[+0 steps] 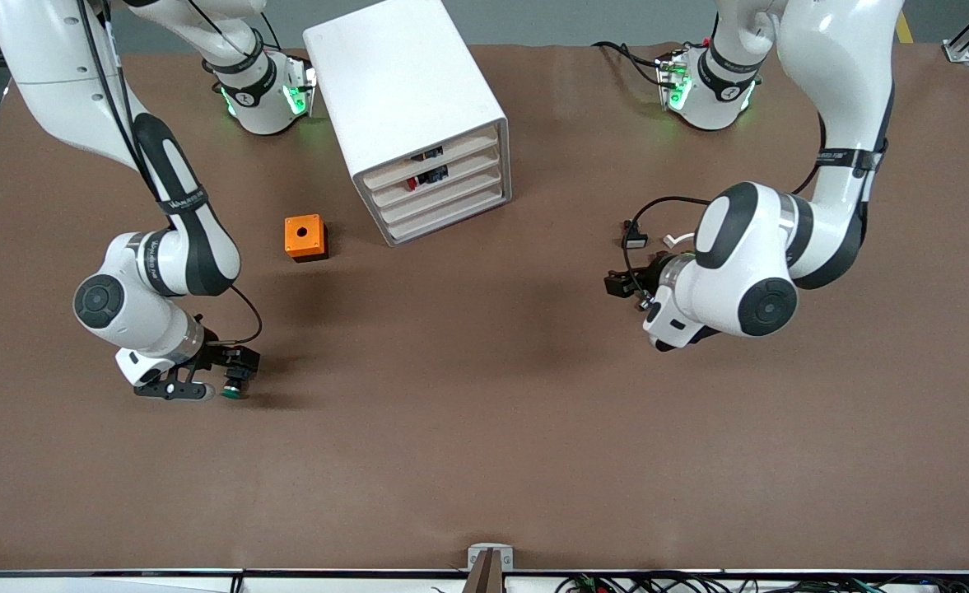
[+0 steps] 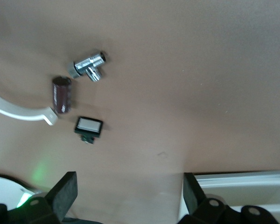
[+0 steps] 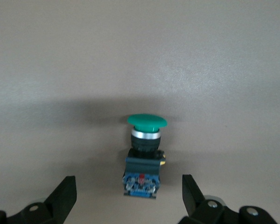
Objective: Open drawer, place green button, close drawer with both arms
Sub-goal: 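Grasp the green button with the right gripper while the left gripper hooks the drawer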
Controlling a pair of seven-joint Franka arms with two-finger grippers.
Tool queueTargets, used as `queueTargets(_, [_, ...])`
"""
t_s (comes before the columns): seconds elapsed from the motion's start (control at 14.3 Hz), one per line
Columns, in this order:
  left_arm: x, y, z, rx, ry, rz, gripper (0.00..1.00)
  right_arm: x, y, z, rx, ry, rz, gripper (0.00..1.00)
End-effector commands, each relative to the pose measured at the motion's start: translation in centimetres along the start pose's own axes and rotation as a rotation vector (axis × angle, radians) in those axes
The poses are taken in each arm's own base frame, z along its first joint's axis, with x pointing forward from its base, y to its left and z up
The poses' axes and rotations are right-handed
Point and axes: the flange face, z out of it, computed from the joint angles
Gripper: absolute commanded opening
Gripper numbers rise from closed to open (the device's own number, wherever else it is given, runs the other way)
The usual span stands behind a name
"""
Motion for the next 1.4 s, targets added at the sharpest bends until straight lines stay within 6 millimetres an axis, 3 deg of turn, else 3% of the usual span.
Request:
queueTargets(0.0, [-0.2,2.6,0.6,-0.051,-0.061,-0.145,1.00,0.3,0.6,1.3,0.009,0.022,0.019,1.00])
queueTargets(0.21, [0.5,3.7,2.8,-0.101,-0.178,-0.298,1.00,0.4,1.0,2.2,0.007,0.027,0.028,1.00])
queueTargets(0.42, [1.6,5.5,5.1,-0.081,-0.249,-0.582,1.00,0.4,1.7,2.2,0.008,0.020,0.088,0.98])
queueTargets(0.84, [2.1,8.9,8.3,-0.033,-0.490,-1.113,1.00,0.3,1.2,2.3,0.009,0.016,0.188,0.42])
queueTargets(1.05, [1.2,11.2,10.4,0.031,-0.644,-1.283,1.00,0.3,1.1,2.3,0.009,0.016,0.192,0.12])
queueTargets(1.19, [0.3,12.5,12.5,0.094,-0.700,-1.344,1.00,0.3,1.1,2.2,0.009,0.017,0.188,0.02])
queueTargets(1.33, [0.3,13.0,14.9,0.159,-0.720,-1.405,1.00,0.5,1.0,1.5,0.011,0.028,0.173,0.00])
